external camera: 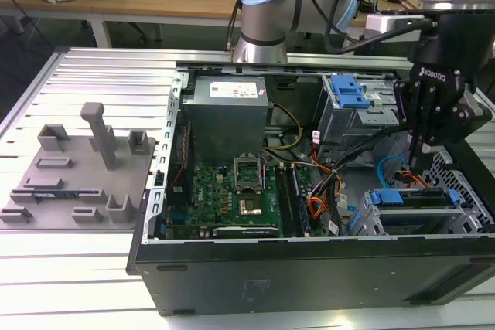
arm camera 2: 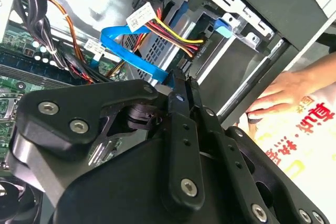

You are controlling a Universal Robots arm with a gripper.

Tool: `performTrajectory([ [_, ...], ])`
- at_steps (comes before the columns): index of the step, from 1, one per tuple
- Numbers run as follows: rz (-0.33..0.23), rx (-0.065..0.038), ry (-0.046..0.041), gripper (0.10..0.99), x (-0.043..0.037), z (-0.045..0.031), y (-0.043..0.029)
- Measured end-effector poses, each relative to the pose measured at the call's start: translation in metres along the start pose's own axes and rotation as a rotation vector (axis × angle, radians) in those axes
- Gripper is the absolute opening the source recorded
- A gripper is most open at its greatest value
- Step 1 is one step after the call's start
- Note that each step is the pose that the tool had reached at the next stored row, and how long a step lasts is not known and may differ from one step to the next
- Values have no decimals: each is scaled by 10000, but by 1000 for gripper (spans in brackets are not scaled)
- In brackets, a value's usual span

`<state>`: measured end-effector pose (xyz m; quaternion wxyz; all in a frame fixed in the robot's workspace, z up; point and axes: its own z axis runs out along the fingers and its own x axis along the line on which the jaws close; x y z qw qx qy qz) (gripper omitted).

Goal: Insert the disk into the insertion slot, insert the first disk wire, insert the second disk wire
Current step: 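Insert the second disk wire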

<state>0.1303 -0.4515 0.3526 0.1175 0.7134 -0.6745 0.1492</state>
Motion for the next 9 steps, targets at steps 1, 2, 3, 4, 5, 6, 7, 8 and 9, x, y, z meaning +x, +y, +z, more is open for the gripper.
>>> performTrajectory([
  [1,1,1,-16,161,11,3,1],
  [2,23,6,-224,161,24,7,2],
  [3,39,16,-476,161,30,8,2],
  [4,58,30,-790,161,39,13,3],
  [5,78,48,-1177,161,58,20,4],
  [6,110,74,-1775,161,78,27,5],
  [7,127,87,-2067,161,90,28,3],
  [8,134,85,-2120,161,93,28,-2],
  [9,141,73,-2133,161,95,27,-5],
])
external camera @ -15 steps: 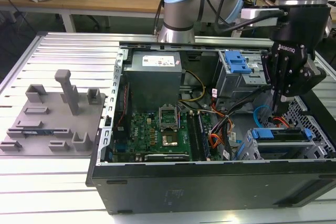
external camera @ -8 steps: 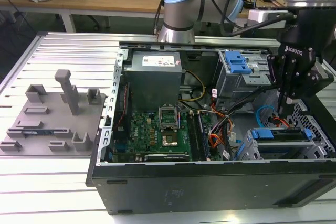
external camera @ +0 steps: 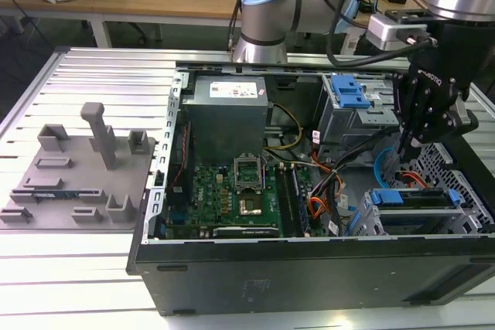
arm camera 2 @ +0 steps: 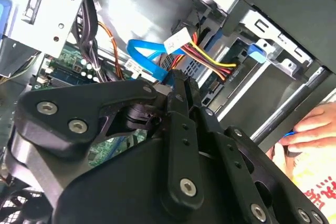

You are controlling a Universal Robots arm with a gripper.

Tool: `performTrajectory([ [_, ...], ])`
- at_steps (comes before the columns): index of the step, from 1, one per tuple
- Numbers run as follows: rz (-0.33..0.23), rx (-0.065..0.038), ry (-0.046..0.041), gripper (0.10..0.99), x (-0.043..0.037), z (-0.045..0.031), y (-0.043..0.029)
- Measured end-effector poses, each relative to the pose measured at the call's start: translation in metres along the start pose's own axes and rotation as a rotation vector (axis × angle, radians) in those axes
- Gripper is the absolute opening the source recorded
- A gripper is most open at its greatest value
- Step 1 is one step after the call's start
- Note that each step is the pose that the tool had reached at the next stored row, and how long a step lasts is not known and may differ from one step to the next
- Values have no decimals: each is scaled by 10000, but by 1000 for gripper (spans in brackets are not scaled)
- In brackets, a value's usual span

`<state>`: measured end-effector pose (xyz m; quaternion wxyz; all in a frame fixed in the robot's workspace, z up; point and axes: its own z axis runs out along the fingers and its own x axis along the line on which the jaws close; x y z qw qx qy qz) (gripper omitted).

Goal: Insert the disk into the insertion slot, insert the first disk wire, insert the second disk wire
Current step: 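Insert the second disk wire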

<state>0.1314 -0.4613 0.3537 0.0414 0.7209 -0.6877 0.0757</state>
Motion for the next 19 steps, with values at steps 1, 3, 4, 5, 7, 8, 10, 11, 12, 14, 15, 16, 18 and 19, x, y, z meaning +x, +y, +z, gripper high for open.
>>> performTrajectory([
  [1,12,-38,-3,161,1,-2,-8],
  [3,21,-152,-8,161,3,-5,-17],
  [4,48,-296,-14,161,4,-5,-20],
  [5,63,-415,-17,161,5,-6,-23],
  [7,88,-602,-24,161,5,-8,-25],
  [8,127,-807,-31,161,5,-8,-34],
  [10,243,-869,-32,161,14,-4,-88],
  [11,273,-892,-32,161,18,-3,-99],
  [12,327,-945,-33,161,26,-2,-107],
  [14,378,-1004,-34,161,40,1,-110],
  [15,404,-1021,-35,161,49,2,-112],
  [16,423,-1029,-34,161,59,4,-114],
  [18,448,-1034,-35,161,84,10,-125],
  [19,457,-1036,-39,161,118,19,-138],
])
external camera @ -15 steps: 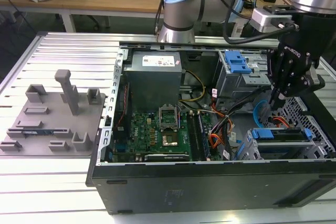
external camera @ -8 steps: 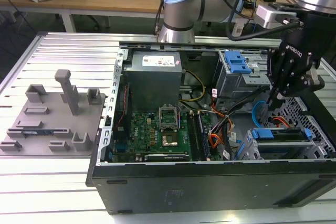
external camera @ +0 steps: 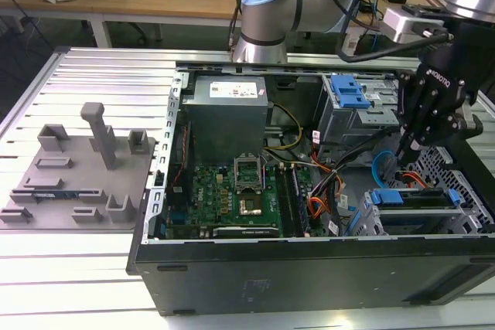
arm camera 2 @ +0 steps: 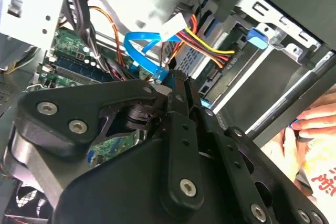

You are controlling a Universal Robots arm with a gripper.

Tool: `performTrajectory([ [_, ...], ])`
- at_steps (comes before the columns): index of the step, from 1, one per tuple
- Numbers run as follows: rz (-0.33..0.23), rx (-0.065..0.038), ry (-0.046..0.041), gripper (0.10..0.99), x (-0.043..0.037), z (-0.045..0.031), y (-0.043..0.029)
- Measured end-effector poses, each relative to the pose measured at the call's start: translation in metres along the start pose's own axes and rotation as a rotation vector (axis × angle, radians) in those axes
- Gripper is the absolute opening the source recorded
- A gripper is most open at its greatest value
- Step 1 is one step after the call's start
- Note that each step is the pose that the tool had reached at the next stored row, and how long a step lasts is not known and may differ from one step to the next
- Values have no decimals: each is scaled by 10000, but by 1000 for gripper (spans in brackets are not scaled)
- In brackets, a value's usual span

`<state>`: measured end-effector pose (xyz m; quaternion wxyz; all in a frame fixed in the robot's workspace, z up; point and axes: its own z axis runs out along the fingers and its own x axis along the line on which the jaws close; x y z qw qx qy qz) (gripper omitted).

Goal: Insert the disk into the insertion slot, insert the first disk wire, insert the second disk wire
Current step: 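Insert the second disk wire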

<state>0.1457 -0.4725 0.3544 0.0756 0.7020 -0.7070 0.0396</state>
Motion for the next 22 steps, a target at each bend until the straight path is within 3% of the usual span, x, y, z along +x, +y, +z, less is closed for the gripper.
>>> performTrajectory([
  [2,11,26,-63,161,76,22,-15],
  [4,14,83,-272,161,120,30,-27],
  [5,13,110,-424,161,146,34,-33],
  [8,8,132,-661,161,193,41,-45],
  [14,71,122,-916,161,313,64,-59],
  [19,135,114,-968,161,418,90,-76],
  [22,140,113,-969,161,422,95,-78],
])
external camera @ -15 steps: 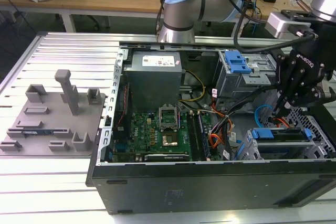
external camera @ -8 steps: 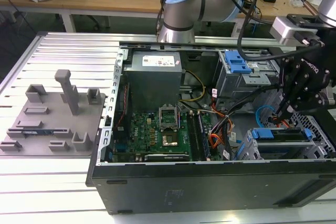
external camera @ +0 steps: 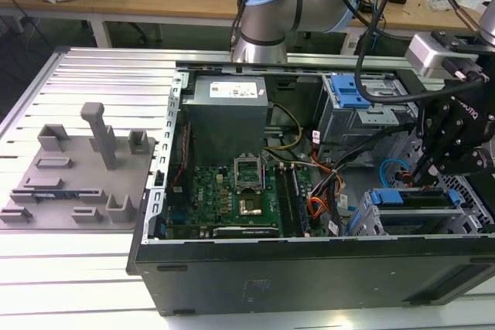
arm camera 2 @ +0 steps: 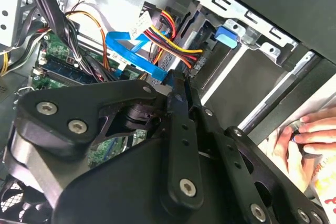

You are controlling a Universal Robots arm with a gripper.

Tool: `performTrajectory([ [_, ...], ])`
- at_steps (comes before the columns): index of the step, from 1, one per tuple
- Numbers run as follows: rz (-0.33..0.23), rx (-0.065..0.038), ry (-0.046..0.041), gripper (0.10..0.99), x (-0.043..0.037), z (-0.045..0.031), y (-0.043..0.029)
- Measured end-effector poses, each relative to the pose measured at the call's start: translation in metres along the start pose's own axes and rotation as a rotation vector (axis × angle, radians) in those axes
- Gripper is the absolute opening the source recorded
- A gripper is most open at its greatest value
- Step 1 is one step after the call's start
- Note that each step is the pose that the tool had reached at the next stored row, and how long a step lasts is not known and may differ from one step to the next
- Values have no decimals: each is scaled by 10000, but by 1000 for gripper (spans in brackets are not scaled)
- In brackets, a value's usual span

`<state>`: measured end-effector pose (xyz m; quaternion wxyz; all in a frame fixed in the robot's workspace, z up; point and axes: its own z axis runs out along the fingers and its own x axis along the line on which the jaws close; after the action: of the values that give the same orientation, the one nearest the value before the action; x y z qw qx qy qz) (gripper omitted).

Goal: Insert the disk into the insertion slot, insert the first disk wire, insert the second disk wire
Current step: 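Insert the second disk wire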

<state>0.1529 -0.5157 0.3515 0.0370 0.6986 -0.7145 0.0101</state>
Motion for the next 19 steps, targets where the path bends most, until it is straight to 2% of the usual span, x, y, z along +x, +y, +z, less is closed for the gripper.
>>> performTrajectory([
  [19,1,29,0,161,19,14,-1],
])
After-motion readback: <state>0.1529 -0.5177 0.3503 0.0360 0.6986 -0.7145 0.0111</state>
